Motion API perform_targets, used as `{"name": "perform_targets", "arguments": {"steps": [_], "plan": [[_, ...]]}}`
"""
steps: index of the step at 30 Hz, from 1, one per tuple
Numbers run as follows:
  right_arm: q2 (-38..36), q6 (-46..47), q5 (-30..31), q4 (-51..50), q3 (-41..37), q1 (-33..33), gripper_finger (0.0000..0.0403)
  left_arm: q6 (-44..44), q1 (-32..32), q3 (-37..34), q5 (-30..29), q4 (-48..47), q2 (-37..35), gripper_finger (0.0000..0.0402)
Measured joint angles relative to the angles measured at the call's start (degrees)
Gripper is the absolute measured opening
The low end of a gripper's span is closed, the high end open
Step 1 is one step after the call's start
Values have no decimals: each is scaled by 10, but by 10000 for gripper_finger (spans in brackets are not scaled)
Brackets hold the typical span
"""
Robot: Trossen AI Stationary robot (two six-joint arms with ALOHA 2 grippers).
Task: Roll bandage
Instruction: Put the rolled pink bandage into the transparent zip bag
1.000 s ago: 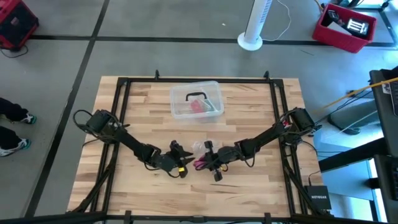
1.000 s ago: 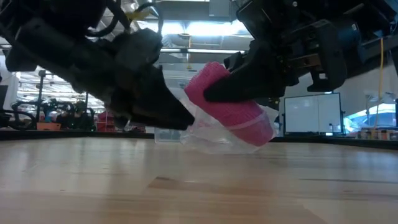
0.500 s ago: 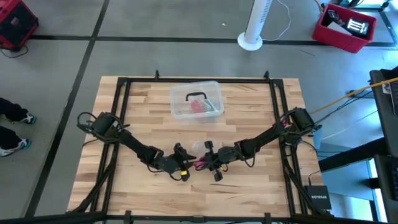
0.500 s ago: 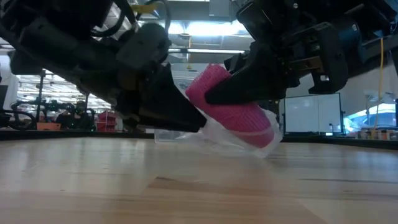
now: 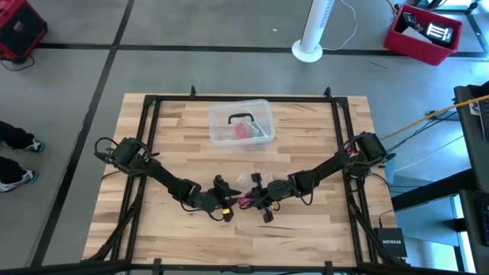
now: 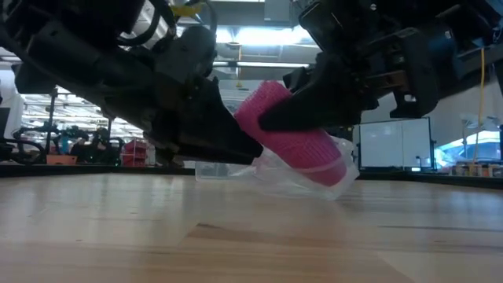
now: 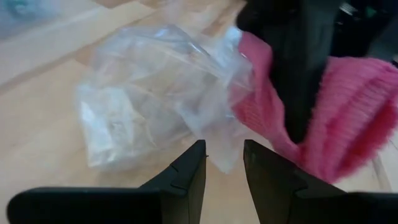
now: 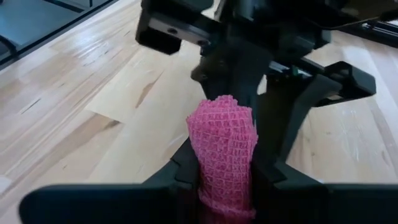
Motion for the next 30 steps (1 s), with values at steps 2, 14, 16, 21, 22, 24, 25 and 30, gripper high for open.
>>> {"name": "perform_targets", "arguments": {"steps": [2,14,16,21,22,24,25,30], "plan": [[0,0,0,3,0,0,72,-4,5,0,-10,4,5,100],[0,0,10,2,0,0,72,-13,29,6,-18,30,34,100],[0,0,10,1,0,0,72,-3,30,16,-19,30,43,100],[0,0,10,1,0,0,72,32,29,44,-18,9,54,59],[0,0,10,1,0,0,72,32,28,45,-18,1,54,38],[0,-4,11,1,0,0,72,29,25,45,-18,-20,54,11],[0,-10,12,1,0,0,72,22,25,45,-18,-30,52,9],[-15,-62,30,-5,0,0,72,-2,10,45,-14,-62,32,2]]}}
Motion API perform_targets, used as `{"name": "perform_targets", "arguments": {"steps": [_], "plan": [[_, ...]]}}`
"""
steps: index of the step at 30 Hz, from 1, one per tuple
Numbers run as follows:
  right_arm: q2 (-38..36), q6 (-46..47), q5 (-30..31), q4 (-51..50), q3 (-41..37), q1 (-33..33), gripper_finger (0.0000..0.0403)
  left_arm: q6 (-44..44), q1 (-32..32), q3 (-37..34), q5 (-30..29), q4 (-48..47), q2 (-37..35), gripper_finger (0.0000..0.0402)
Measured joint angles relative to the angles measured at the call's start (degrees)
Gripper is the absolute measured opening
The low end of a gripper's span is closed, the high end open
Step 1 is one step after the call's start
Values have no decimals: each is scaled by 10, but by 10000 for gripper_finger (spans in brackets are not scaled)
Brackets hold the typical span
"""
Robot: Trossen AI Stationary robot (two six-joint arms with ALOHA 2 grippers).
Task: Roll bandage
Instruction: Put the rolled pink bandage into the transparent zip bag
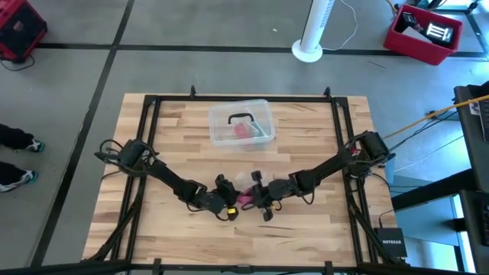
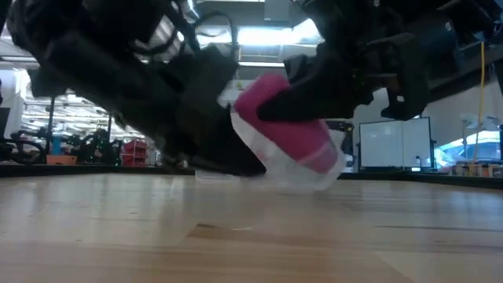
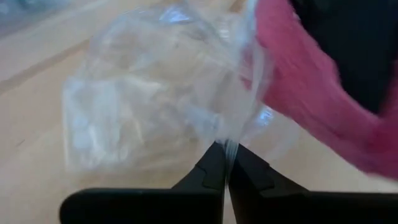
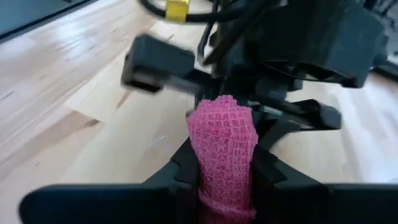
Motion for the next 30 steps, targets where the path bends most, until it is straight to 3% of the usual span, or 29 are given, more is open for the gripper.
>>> {"name": "perform_targets", "arguments": {"steps": [8,10,16,21,24,30], "plan": [[-10,-126,0,-67,1,1,72,11,-20,0,2,-40,-86,1],[-9,-139,23,-82,2,1,72,17,-23,0,8,-38,-102,1],[-10,-112,65,-93,2,1,72,11,-21,0,32,-23,-107,1],[-18,-73,57,-95,1,4,72,-25,-27,7,40,-76,-108,1],[-21,-67,94,-99,1,9,72,-45,-29,8,44,-95,-109,1],[-16,-54,110,-115,1,0,72,-16,-30,11,44,-58,-107,1]]}}
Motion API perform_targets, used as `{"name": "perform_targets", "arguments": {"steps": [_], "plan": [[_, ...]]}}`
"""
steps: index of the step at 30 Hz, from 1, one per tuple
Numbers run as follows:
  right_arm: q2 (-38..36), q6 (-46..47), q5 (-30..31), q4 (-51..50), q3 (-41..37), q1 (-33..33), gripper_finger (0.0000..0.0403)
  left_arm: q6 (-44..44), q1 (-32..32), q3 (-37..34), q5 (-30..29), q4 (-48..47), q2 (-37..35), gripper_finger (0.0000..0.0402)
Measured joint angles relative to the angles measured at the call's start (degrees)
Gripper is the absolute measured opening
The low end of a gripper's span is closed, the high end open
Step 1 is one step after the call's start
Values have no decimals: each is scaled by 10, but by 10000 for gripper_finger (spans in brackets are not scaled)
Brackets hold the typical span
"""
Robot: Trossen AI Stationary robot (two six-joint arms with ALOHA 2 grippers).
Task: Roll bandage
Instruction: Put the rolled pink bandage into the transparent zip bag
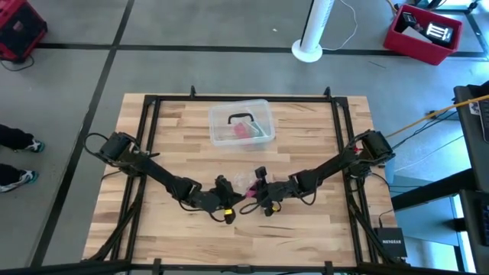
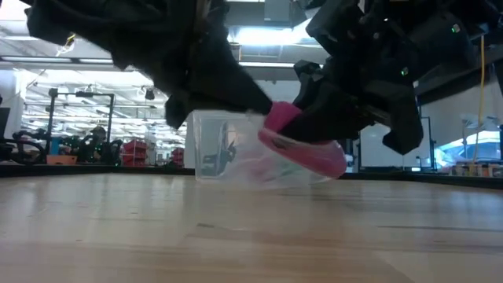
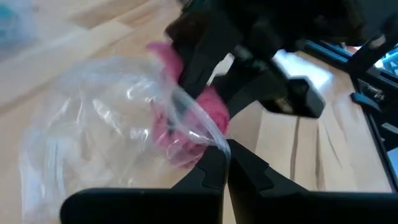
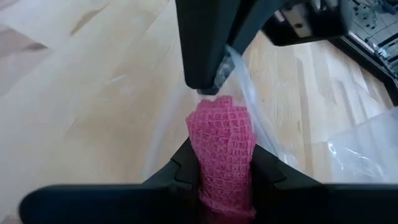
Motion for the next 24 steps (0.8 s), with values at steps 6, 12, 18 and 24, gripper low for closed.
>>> {"name": "perform_targets", "arguments": {"steps": [6,12,18,24], "plan": [[0,-1,-59,2,-1,-3,72,54,16,29,5,3,0,1],[0,87,-40,-3,-2,-7,97,63,35,37,8,11,0,1],[2,178,-38,-9,11,-9,168,63,33,39,5,30,11,1],[-21,181,-156,-200,83,-9,251,43,30,41,15,-12,12,1]]}}
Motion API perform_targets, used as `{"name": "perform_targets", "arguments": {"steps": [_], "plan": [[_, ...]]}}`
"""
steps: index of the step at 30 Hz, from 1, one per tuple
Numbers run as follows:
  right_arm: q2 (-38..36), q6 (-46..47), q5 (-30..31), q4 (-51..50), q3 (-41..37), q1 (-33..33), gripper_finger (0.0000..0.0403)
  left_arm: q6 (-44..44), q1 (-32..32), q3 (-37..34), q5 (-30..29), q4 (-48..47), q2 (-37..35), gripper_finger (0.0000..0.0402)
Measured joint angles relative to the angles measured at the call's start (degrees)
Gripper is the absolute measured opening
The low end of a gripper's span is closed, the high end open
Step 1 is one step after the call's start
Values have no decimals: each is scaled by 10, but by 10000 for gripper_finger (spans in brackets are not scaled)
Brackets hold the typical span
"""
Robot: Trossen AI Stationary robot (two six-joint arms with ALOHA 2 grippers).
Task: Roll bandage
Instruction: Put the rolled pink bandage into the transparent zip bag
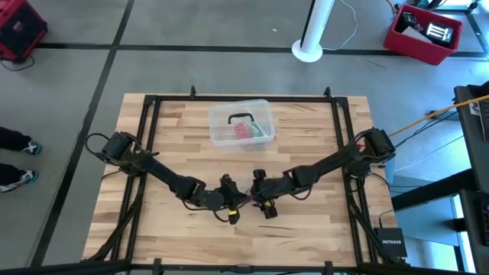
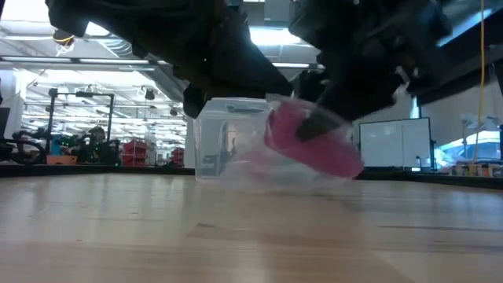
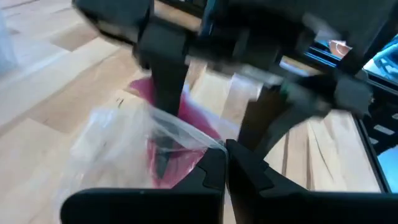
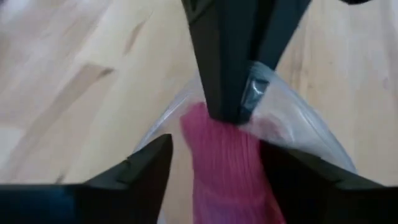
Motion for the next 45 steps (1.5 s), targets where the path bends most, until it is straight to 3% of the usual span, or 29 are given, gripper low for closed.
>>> {"name": "perform_targets", "arguments": {"steps": [6,10,17,23,29,35,38,41,45], "plan": [[-34,7,0,-104,25,0,280,-9,4,1,-11,-21,0,1],[-41,-13,70,-22,24,-6,272,6,10,0,-20,-24,0,1],[-71,-45,-36,-89,25,-8,243,-10,3,-1,-17,-19,0,1],[-85,-44,-5,-129,25,-7,227,-5,2,-1,-28,-15,0,1],[-98,-30,-35,-139,27,-6,246,-4,3,-1,-29,-14,0,1],[-150,-17,-48,-386,105,-6,263,3,-1,-2,-29,-12,0,1],[-188,-5,-41,-447,89,-6,264,20,-2,-2,-28,-9,0,1],[-237,-6,-11,-409,23,-6,264,22,-2,-2,-28,-5,0,1],[-268,-37,58,-212,-117,-8,264,38,-6,-2,-29,-6,0,1]]}}
